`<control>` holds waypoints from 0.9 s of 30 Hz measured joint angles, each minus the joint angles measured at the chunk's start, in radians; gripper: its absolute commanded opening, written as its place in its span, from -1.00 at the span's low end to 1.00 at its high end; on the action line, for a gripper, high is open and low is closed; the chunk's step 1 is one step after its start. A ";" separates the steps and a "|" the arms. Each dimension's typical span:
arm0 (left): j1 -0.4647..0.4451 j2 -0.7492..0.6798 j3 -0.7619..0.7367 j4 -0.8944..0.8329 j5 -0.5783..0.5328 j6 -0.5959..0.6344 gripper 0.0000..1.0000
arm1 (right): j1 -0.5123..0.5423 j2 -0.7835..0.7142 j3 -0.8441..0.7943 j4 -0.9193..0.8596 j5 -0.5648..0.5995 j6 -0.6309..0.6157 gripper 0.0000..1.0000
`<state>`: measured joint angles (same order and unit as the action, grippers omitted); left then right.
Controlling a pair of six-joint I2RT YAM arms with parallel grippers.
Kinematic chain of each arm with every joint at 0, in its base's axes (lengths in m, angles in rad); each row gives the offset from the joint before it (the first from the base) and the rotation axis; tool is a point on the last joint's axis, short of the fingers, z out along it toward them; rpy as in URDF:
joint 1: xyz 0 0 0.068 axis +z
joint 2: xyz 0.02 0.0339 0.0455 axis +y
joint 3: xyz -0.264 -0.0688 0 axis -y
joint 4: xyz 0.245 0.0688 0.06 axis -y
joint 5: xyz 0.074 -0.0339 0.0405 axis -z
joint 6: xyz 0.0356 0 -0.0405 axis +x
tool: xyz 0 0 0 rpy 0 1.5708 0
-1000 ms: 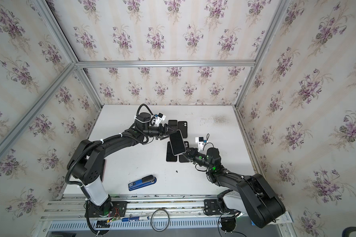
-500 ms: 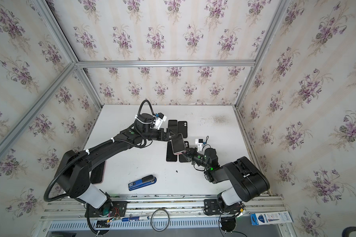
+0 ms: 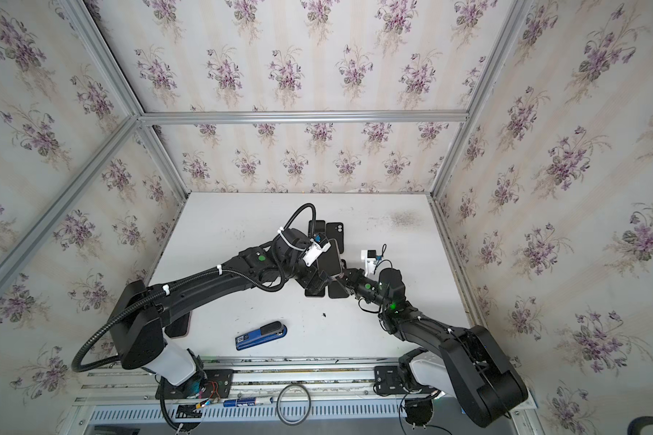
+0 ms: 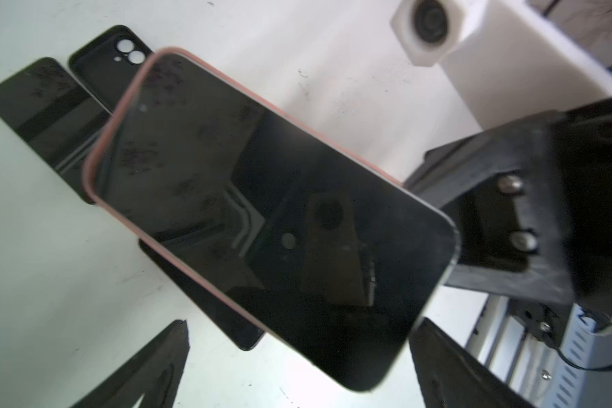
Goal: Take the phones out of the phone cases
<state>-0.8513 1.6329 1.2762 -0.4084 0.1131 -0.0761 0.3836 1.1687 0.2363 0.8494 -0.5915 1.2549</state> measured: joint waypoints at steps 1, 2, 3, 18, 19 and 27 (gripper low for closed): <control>-0.008 0.010 0.013 -0.003 -0.026 0.010 0.94 | 0.000 -0.010 0.000 -0.015 0.002 -0.003 -1.00; -0.014 0.016 0.024 -0.005 -0.040 0.015 0.93 | 0.001 -0.017 0.000 -0.029 0.005 -0.004 -1.00; -0.020 0.024 0.036 -0.012 -0.060 0.023 0.91 | 0.001 -0.024 0.000 -0.042 0.008 -0.006 -1.00; -0.115 0.091 0.108 -0.028 -0.305 0.103 0.01 | 0.012 -0.032 0.005 -0.102 0.054 -0.006 -1.00; -0.117 0.093 0.108 -0.025 -0.327 0.112 -0.05 | 0.013 -0.032 0.005 -0.102 0.052 -0.003 -1.00; -0.135 0.069 0.074 0.006 -0.391 0.145 -0.64 | 0.032 -0.048 0.018 -0.096 0.035 0.005 -1.00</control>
<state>-0.9859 1.7023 1.3506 -0.4023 -0.2775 0.0685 0.4152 1.1206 0.2539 0.7532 -0.5568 1.2598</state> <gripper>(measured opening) 0.233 0.096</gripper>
